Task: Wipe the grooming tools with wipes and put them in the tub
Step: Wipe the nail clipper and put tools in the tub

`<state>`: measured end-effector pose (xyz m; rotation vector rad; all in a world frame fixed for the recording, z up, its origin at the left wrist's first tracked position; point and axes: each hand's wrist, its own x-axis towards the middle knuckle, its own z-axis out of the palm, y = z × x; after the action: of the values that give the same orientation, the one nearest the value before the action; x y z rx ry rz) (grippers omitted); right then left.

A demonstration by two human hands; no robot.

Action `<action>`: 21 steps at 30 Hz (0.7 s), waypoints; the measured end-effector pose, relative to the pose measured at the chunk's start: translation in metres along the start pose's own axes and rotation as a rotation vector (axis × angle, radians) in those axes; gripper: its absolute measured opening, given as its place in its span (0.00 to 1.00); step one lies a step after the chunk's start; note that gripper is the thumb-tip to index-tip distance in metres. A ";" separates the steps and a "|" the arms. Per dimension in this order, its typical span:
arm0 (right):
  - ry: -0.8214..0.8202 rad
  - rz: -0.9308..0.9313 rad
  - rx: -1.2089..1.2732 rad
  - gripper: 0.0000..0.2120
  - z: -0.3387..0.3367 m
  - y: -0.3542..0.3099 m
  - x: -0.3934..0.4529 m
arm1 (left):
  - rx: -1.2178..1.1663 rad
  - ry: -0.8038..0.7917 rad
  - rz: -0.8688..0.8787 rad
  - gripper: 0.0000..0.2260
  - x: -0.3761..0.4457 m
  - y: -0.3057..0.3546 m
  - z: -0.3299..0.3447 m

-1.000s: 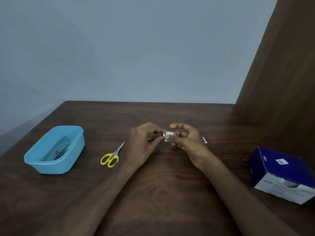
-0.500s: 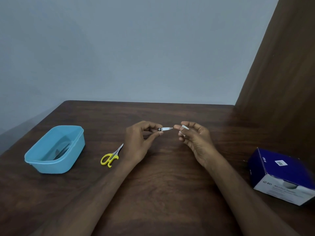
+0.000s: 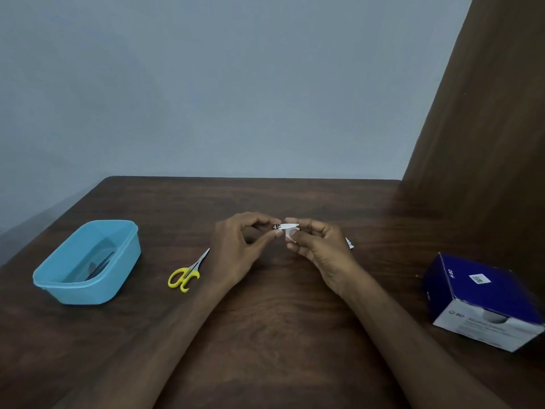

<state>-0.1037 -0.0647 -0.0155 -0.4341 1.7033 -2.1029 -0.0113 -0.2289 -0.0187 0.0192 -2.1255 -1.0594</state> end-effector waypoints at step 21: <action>0.129 -0.082 0.229 0.11 -0.017 -0.019 0.002 | 0.121 -0.031 -0.075 0.09 0.000 -0.002 -0.001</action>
<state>-0.1160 -0.0479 -0.0001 -0.3094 1.5091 -2.3981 -0.0112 -0.2311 -0.0203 0.1420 -2.2298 -0.9779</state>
